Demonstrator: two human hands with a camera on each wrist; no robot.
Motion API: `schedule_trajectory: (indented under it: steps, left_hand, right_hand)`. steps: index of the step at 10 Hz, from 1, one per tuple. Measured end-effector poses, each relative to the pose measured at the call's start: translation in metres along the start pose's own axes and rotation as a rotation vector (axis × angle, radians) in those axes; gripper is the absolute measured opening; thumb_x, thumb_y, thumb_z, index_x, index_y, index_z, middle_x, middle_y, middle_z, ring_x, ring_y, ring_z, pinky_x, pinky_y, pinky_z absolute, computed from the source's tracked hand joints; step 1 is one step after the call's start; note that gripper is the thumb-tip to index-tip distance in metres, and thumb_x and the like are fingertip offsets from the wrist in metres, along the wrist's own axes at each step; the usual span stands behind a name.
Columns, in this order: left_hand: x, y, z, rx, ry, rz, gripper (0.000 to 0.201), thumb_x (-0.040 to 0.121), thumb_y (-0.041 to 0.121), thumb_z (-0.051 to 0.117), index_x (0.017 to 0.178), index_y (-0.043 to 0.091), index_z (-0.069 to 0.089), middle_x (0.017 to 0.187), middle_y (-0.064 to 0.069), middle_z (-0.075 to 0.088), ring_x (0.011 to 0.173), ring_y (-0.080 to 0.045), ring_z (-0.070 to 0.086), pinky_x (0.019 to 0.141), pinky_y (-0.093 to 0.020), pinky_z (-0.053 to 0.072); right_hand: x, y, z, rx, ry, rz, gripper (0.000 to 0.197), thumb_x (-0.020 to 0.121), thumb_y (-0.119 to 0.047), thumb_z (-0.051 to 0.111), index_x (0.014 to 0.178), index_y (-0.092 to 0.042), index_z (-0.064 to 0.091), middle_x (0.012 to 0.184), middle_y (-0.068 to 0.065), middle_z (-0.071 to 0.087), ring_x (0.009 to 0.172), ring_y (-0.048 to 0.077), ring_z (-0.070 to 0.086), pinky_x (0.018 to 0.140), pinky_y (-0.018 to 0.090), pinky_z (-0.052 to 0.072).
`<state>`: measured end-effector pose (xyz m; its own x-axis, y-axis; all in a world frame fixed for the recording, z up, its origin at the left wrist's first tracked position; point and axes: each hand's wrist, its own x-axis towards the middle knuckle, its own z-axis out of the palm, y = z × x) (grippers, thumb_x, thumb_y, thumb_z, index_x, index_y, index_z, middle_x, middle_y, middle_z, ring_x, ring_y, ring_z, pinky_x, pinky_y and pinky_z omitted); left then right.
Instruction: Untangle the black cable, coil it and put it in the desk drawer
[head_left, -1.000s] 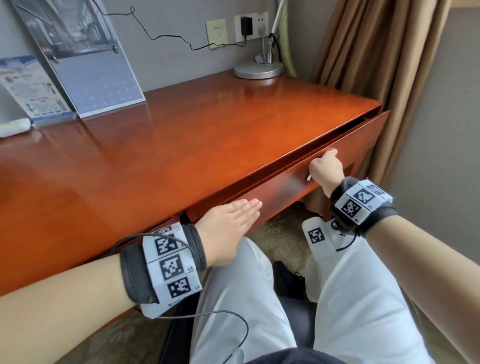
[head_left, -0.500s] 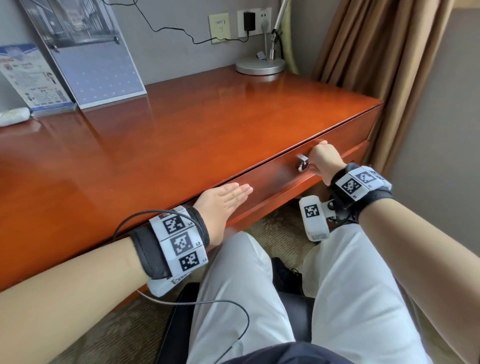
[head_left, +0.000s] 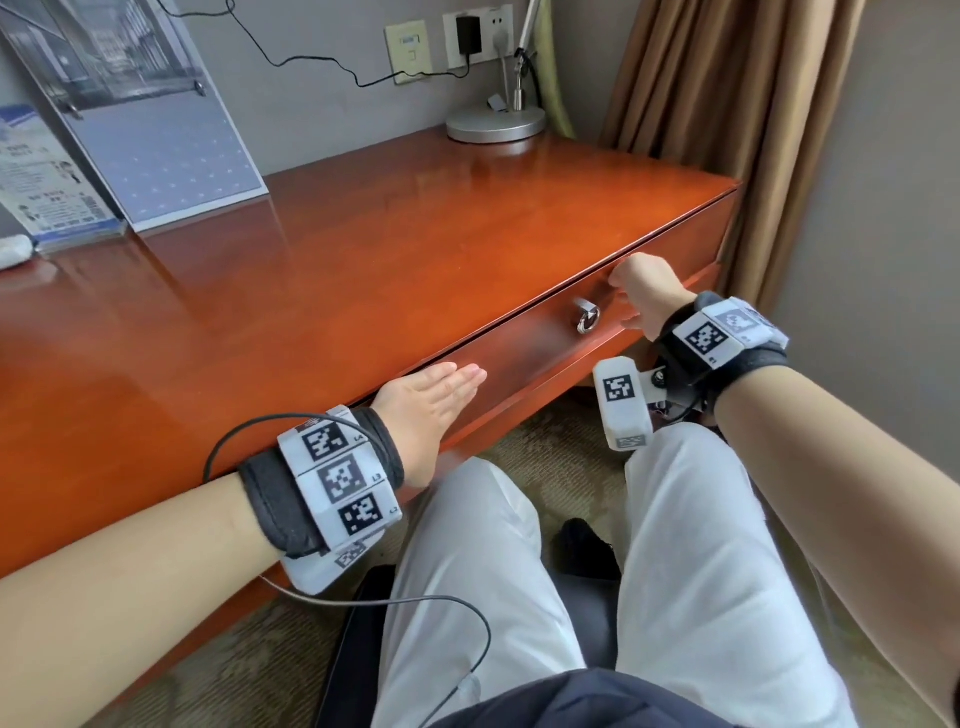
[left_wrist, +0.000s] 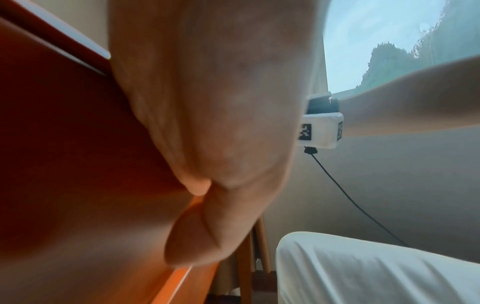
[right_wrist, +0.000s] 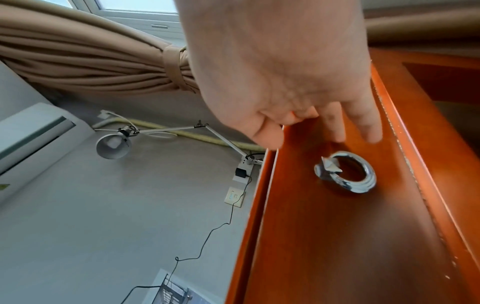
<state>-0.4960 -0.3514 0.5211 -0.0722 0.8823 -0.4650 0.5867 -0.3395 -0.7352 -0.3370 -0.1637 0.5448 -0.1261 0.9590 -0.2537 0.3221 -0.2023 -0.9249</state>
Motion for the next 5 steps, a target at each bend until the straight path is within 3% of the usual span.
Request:
schedule_trajectory:
  steps: [1, 2, 3, 4, 5]
  left_hand:
    - [0.0, -0.003, -0.004, -0.092, -0.009, 0.038, 0.07, 0.098, 0.03, 0.023, 0.146, 0.0, -0.02, 0.154, -0.012, -0.029, 0.141, -0.021, -0.028, 0.112, -0.035, -0.019]
    - [0.0, -0.016, -0.022, -0.374, -0.129, 0.158, 0.061, 0.099, 0.031, 0.027, 0.152, 0.009, 0.009, 0.159, -0.005, -0.014, 0.142, -0.02, -0.027, 0.113, -0.034, -0.017]
    - [0.003, -0.029, -0.037, -0.548, -0.174, 0.212, 0.055, 0.098, 0.033, 0.03, 0.151, 0.019, 0.022, 0.16, 0.0, 0.004, 0.147, -0.019, -0.01, 0.118, -0.035, -0.005]
    - [0.004, -0.044, -0.062, -0.84, 0.003, 0.233, 0.045, 0.095, 0.021, 0.039, 0.139, 0.024, 0.045, 0.139, 0.006, 0.048, 0.121, -0.011, 0.045, 0.099, -0.02, 0.034]
    - [0.01, -0.066, -0.095, -1.096, 0.279, 0.212, 0.038, 0.092, 0.012, 0.044, 0.12, 0.029, 0.061, 0.098, 0.019, 0.055, 0.093, 0.0, 0.052, 0.075, -0.012, 0.035]
  right_hand:
    - [0.0, -0.002, -0.005, 0.007, -0.118, 0.032, 0.033, 0.093, 0.0, 0.038, 0.124, 0.0, 0.047, 0.133, 0.017, 0.049, 0.114, 0.028, 0.053, 0.086, 0.043, 0.045]
    - [0.001, -0.009, -0.01, -0.007, -0.208, 0.061, 0.036, 0.094, 0.003, 0.036, 0.129, 0.0, 0.04, 0.139, 0.021, 0.042, 0.096, 0.026, 0.056, 0.081, 0.041, 0.048]
    - [0.006, -0.01, -0.013, -0.062, -0.158, 0.039, 0.034, 0.094, 0.002, 0.038, 0.128, 0.007, 0.042, 0.134, 0.024, 0.048, 0.104, 0.029, 0.059, 0.097, 0.042, 0.047]
    - [0.009, -0.011, -0.02, -0.068, -0.145, 0.023, 0.036, 0.094, -0.002, 0.04, 0.13, -0.001, 0.041, 0.124, 0.017, 0.049, 0.109, 0.03, 0.057, 0.082, 0.039, 0.05]
    - [0.022, -0.004, -0.038, -0.022, -0.128, 0.011, 0.027, 0.094, -0.003, 0.039, 0.12, -0.002, 0.049, 0.119, 0.013, 0.052, 0.103, 0.029, 0.062, 0.075, 0.038, 0.052]
